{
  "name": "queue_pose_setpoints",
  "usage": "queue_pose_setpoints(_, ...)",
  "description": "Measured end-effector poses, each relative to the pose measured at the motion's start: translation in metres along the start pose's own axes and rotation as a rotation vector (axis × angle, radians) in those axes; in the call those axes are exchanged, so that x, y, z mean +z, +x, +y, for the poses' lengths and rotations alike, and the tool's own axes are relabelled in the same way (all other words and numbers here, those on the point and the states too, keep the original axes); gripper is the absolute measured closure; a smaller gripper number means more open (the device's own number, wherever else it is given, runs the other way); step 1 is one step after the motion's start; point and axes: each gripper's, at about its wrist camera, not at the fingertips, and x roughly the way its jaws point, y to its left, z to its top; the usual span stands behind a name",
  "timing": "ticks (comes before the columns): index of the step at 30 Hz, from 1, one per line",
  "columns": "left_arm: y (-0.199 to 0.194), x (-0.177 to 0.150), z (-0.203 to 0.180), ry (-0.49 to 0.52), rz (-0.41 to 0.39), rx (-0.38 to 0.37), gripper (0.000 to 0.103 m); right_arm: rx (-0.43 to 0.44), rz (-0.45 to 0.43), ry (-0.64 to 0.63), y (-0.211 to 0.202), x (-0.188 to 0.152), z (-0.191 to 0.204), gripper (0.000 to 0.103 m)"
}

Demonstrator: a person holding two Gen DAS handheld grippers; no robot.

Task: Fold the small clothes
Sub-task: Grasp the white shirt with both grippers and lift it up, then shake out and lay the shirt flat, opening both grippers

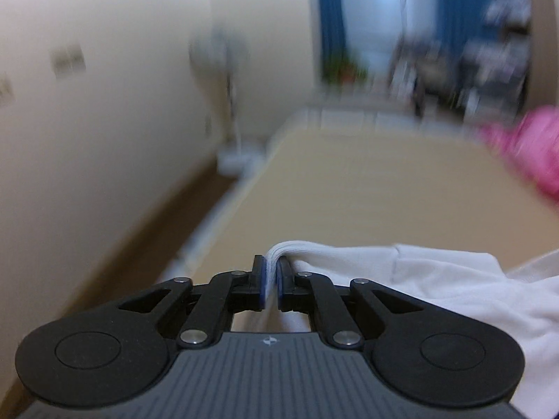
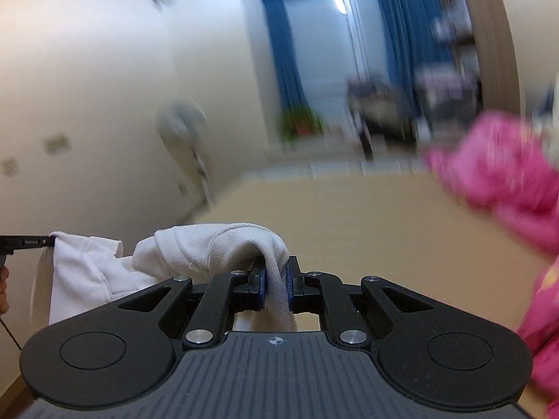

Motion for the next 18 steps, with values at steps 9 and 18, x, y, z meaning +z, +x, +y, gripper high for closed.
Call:
queue_pose_setpoints(9, 0.106, -0.094, -0.036, 0.053, 0.268, -0.021, 0.012, -0.147, 0.216, 0.100, 0.089, -0.078, -0.032, 0.059)
queue_pose_setpoints(18, 0.010, -0.219, 0.002, 0.048, 0.366, -0.056, 0.012, -0.171, 0.391, 0.148, -0.031, -0.238, -0.030, 0.036)
